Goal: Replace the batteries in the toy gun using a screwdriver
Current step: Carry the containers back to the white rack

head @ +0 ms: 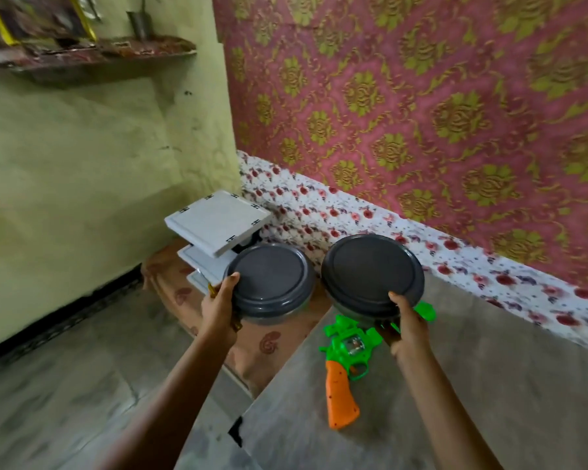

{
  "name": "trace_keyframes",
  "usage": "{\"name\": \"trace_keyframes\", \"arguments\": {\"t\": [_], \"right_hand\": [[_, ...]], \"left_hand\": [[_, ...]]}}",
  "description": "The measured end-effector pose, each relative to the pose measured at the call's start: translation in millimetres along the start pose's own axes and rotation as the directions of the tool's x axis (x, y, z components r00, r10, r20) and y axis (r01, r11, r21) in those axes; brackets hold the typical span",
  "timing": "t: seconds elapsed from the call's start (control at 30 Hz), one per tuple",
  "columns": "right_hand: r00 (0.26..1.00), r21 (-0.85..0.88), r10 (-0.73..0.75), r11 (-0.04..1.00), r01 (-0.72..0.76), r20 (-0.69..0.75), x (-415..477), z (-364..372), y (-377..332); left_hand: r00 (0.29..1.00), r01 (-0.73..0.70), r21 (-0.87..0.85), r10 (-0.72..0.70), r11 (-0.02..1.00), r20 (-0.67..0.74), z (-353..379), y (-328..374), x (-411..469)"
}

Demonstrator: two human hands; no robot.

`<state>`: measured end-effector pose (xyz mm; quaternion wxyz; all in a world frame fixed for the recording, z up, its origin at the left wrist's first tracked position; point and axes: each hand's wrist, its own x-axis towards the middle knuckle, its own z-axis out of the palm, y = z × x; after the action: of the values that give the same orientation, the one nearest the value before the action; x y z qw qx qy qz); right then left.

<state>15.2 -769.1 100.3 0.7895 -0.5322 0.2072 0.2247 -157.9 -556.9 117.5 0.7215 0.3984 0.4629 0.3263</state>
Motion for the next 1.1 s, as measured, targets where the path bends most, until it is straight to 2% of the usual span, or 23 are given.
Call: {"name": "trace_keyframes", "arguments": {"t": [0.2,0.37,0.43,0.5,0.7,0.77,0.8,0.9,0.97,1.1], "right_hand": [[1.000,-0.099,-0.017,0.995,0.016,-0.010,6.7,76.1,40.7],[0.994,-0.253,0.111,0.961,-0.114,-0.026,-0.2,163.8,93.0],[0.988,-0.264,0.152,0.952,-0.155,-0.031,-2.6,206.8,111.7],[0.986,-0.259,0.158,0.951,-0.167,-0.054,-6.3,240.0,127.2],[0.987,-0.224,0.158,0.963,-0.151,0.016,6.3,331.8,169.7],[0.991,-0.152,0.131,0.980,-0.131,-0.011,52.5,332.4,192.7],[0.978,-0.079,0.206,0.975,-0.208,-0.040,66.7,336.9,197.6],[0.993,-0.169,0.042,0.984,-0.060,-0.109,43.1,381.3,191.8],[0.984,-0.117,0.122,0.984,-0.137,-0.128,48.6,414.0,191.3],[0.981,-0.126,0.113,0.983,-0.133,-0.154,83.5,452.6,199.6]], "left_hand": [[0.998,0.000,0.017,0.001,1.000,-0.055,-50.6,32.8,65.3],[0.998,-0.003,0.016,0.004,1.000,-0.060,-100.8,69.5,135.4],[0.998,0.005,0.001,-0.004,1.000,-0.065,-120.1,89.8,166.8],[0.996,0.011,-0.007,-0.011,1.000,-0.084,-134.1,109.4,190.5],[0.999,-0.023,0.033,0.025,0.999,-0.043,-164.0,163.6,278.4],[0.999,-0.020,0.058,0.021,0.998,-0.027,-167.4,169.8,304.3],[0.999,-0.016,0.075,0.018,0.997,-0.028,-167.7,171.0,314.5],[1.000,-0.004,0.119,0.005,0.993,-0.004,-165.6,175.3,348.9],[0.999,0.011,0.163,-0.004,0.987,-0.043,-161.7,176.7,368.7],[0.998,0.015,0.179,-0.004,0.984,-0.061,-150.9,181.3,403.3]]}}
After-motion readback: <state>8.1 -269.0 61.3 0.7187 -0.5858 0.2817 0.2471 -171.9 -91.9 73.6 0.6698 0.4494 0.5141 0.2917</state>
